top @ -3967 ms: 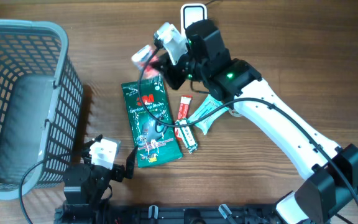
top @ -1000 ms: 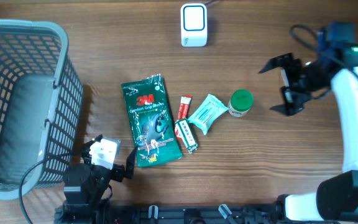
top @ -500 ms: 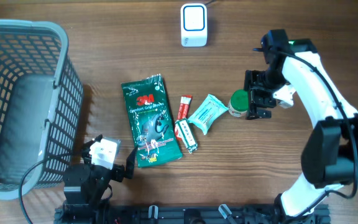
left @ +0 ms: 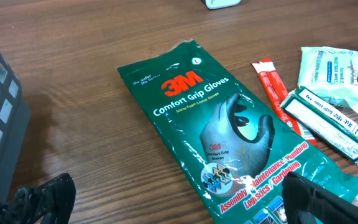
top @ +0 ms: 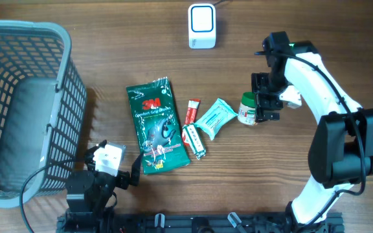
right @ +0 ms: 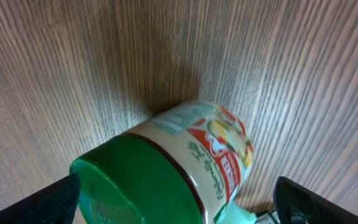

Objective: Scan the item barcode
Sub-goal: 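Lower the right gripper onto the green-lid jar and grasp it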

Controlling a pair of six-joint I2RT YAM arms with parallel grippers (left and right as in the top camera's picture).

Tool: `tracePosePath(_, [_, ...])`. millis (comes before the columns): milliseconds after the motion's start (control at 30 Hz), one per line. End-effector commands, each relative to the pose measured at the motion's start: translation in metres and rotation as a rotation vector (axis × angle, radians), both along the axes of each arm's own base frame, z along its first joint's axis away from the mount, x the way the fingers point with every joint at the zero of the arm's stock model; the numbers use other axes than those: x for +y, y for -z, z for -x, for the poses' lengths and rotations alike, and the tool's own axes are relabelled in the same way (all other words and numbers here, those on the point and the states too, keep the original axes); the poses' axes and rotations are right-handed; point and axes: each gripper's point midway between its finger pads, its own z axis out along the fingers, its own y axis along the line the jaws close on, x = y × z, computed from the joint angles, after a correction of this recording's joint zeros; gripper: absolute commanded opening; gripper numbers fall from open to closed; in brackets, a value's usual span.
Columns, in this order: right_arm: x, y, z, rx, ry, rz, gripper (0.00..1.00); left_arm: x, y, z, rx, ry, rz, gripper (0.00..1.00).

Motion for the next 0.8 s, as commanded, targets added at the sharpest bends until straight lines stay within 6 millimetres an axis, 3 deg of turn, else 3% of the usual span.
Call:
tracePosePath(0, [-0.011,0.007,0.006,0.021,-0.079,0.061,1.00,-0.002,0.001,0.000,-0.001,0.010,0.014,1.00])
tracePosePath(233, [-0.013,-0.002,0.004,-0.022,-0.191,0.059,0.99,-0.002,0.001,0.000,-0.001,0.010,0.014,1.00])
tracePosePath(533, [-0.019,-0.085,0.009,-0.272,-0.339,0.081,0.98,-0.002,0.001,0.000,-0.001,0.010,0.014,1.00])
tracePosePath(767, [-0.002,-0.070,0.028,-0.212,-0.413,0.046,1.00,-0.002,0.001,0.000,-0.001,0.010,0.014,1.00])
